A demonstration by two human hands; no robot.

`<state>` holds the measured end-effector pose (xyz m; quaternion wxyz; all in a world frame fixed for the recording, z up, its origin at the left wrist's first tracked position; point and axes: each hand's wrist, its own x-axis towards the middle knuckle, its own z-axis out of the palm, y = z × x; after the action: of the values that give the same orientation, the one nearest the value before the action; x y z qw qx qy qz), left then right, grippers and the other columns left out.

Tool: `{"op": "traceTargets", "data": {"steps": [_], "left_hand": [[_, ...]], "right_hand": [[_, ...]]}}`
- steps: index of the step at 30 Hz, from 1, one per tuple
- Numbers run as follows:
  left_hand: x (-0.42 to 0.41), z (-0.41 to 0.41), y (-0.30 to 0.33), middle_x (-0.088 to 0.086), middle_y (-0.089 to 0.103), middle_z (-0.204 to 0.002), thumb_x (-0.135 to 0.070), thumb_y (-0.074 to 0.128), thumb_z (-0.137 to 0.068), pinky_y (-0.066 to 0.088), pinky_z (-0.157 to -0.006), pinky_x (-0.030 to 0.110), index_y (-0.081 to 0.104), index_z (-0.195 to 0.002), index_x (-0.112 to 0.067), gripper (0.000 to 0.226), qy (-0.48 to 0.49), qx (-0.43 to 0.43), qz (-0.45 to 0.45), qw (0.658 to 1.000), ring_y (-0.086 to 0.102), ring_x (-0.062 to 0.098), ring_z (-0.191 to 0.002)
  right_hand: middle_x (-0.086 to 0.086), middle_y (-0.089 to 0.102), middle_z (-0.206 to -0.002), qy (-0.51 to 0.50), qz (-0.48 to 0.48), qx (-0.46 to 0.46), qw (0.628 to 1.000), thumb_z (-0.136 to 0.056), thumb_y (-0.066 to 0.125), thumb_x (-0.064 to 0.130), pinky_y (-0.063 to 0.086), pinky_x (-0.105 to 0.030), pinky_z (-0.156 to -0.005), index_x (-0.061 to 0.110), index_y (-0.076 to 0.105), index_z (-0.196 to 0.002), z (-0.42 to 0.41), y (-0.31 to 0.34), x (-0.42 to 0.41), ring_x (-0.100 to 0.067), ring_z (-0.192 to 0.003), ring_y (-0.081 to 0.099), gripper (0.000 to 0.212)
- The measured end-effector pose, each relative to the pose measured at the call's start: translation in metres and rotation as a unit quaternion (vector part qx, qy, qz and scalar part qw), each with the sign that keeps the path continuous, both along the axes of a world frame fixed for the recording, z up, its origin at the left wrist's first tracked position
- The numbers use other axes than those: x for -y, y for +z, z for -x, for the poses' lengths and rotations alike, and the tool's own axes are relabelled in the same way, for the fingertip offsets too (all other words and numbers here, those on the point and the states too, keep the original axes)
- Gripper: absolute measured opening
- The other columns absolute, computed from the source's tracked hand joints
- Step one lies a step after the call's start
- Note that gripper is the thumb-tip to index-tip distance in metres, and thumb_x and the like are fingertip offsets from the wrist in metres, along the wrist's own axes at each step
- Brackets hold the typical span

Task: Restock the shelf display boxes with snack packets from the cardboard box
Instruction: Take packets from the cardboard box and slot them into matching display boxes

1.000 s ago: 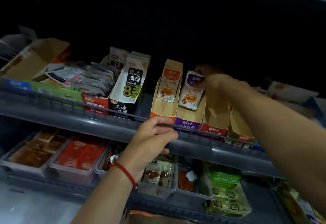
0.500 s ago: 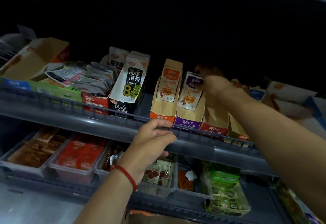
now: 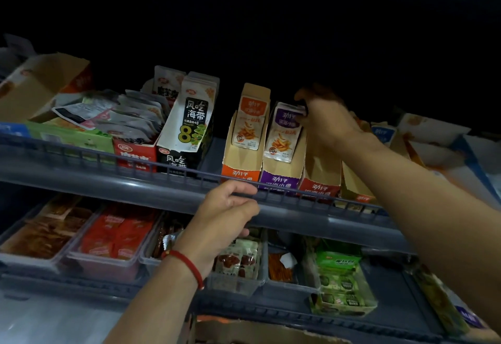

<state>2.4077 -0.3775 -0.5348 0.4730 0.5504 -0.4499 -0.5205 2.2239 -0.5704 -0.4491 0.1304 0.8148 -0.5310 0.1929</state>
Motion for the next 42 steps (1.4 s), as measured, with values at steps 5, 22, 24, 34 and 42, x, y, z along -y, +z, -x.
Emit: {"op": "traceTargets", "data": {"steps": [5,22,24,34,42], "left_hand": [[-0.007,0.013,-0.020,-0.001,0.073,-0.100,-0.013,0.067,-0.091,0.062,-0.085,0.043,0.069,-0.102,-0.028,0.019,-0.026,0.066,-0.019,0.997,0.070,0.017,-0.093],[-0.097,0.071,-0.287,0.008,0.067,-0.118,-0.019,0.068,-0.085,0.051,-0.092,0.032,0.067,-0.110,-0.021,0.025,-0.219,0.397,-0.258,0.853,0.064,0.030,-0.112],[-0.113,0.075,-0.303,0.010,0.066,-0.122,-0.017,0.067,-0.087,0.051,-0.095,0.034,0.063,-0.109,-0.023,0.023,-0.228,0.400,-0.281,0.842,0.062,0.030,-0.114],[-0.126,0.074,-0.323,0.003,0.062,-0.131,-0.022,0.064,-0.093,0.052,-0.094,0.031,0.058,-0.125,-0.024,0.033,-0.223,0.437,-0.309,0.815,0.060,0.021,-0.115],[-0.133,0.088,-0.313,0.003,0.063,-0.127,-0.018,0.063,-0.091,0.052,-0.096,0.032,0.059,-0.121,-0.027,0.031,-0.225,0.422,-0.293,0.828,0.061,0.021,-0.112]], "right_hand": [[-0.003,0.057,-0.116,0.125,0.115,0.065,0.983,-0.096,0.057,0.024,0.046,-0.026,-0.074,0.015,0.059,-0.123,0.028,-0.011,-0.078,-0.015,-0.094,0.058,0.028],[-0.010,0.052,-0.145,0.046,-0.605,-0.212,0.766,-0.096,0.063,0.033,0.045,-0.036,-0.104,0.014,0.050,-0.140,0.125,-0.401,-0.247,-0.031,-0.129,0.053,0.049],[-0.013,0.036,-0.158,-0.005,-0.591,-0.190,0.784,-0.098,0.059,0.038,0.037,-0.043,-0.114,0.013,0.036,-0.151,0.131,-0.437,-0.257,-0.035,-0.142,0.040,0.063],[-0.014,0.020,-0.161,-0.049,-0.492,-0.114,0.862,-0.074,0.082,0.045,0.014,-0.056,-0.119,0.021,-0.004,-0.160,0.124,-0.532,-0.285,-0.035,-0.149,0.019,0.124],[-0.013,0.047,-0.146,0.008,-0.454,-0.104,0.885,-0.078,0.074,0.055,0.009,-0.056,-0.119,0.014,0.044,-0.144,0.127,-0.514,-0.308,-0.034,-0.139,0.039,0.084]]}}
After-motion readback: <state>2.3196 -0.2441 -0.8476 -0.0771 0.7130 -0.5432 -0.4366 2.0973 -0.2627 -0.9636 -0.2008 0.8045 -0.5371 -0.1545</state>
